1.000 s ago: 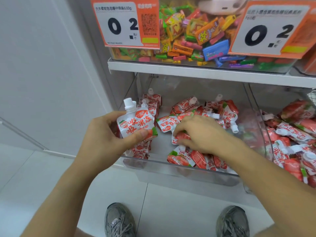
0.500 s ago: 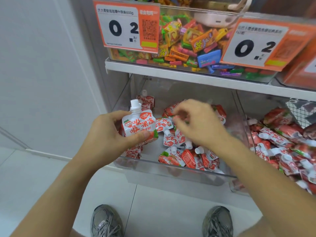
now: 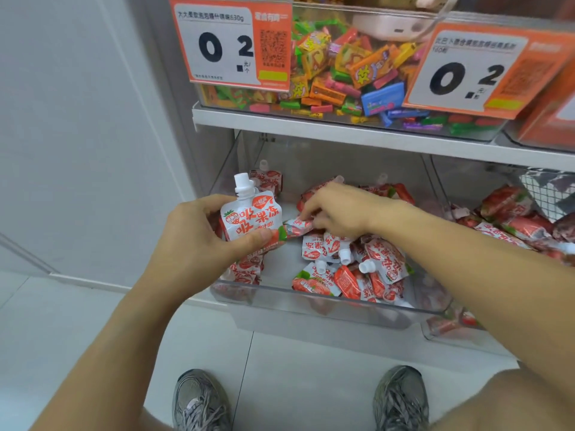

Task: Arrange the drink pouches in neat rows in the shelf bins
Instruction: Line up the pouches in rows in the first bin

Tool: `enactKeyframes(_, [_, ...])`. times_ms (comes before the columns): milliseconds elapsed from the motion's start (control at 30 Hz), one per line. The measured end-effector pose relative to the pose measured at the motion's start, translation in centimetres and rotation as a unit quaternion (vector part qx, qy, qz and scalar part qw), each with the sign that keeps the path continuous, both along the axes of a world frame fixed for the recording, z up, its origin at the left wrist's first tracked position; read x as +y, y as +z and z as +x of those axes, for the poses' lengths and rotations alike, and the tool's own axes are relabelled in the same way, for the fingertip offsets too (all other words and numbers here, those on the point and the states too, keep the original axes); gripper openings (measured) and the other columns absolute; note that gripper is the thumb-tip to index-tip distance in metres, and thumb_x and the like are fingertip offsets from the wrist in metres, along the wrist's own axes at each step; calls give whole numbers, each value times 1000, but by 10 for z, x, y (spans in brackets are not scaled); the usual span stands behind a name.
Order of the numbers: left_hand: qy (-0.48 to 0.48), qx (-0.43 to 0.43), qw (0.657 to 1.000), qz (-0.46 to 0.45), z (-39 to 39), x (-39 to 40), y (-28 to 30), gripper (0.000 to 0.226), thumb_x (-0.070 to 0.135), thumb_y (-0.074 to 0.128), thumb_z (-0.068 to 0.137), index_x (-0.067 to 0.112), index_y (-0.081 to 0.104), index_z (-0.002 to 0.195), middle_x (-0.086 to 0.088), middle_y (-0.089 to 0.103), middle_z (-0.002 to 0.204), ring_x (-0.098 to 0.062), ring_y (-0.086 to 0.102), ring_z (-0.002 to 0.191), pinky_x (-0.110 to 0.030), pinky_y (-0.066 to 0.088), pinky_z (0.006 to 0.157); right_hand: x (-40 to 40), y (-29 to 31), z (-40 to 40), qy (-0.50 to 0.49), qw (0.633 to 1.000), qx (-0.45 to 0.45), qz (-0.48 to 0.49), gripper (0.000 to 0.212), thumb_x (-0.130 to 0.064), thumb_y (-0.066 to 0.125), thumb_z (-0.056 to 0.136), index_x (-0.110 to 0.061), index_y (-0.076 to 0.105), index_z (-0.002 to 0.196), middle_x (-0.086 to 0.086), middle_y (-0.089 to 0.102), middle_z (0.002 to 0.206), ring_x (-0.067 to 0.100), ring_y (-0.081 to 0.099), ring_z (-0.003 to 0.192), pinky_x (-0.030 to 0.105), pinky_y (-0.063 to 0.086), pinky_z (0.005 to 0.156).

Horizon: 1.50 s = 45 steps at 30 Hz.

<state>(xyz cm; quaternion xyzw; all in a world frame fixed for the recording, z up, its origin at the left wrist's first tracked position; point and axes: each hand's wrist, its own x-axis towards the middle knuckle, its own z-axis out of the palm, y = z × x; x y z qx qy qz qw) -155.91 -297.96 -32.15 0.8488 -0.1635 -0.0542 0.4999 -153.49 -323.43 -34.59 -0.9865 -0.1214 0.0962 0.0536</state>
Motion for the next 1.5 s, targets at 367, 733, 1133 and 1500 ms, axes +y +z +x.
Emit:
enactKeyframes(367, [-12,10,1000,-3,-5,-14,3,40,45,84,56,31,68,90,25,70,75,4,67,66,-8,47,52,-49,16,-69,-338,908,-247,-27,33,-18,62,91,-5,56,121,24,61,103,42,59,92,44,50,80])
enactKeyframes(733, [-23,18,1000,-1,0,-16,-1,47,40,85,57,28,69,100,19,72,77,2,69,70,-9,50,55,7,-6,-35,45,993,94,49,60,-43,86,70,-25,67,123,-6,68,118,14,61,104,29,49,84])
enactKeyframes(1133, [-16,36,999,-21,6,-15,-4,54,45,84,56,27,70,104,16,74,82,-2,70,75,-16,56,63,12,-4,-32,159,976,124,-80,36,-27,81,71,-25,57,97,-1,50,125,8,24,109,27,21,78])
enactKeyframes(1500, [17,38,999,-34,6,-19,-1,52,43,85,59,27,69,106,14,73,85,0,70,77,-19,58,66,-1,0,-41,164,985,46,29,54,-55,73,79,-27,52,120,-2,62,99,19,57,95,40,50,86])
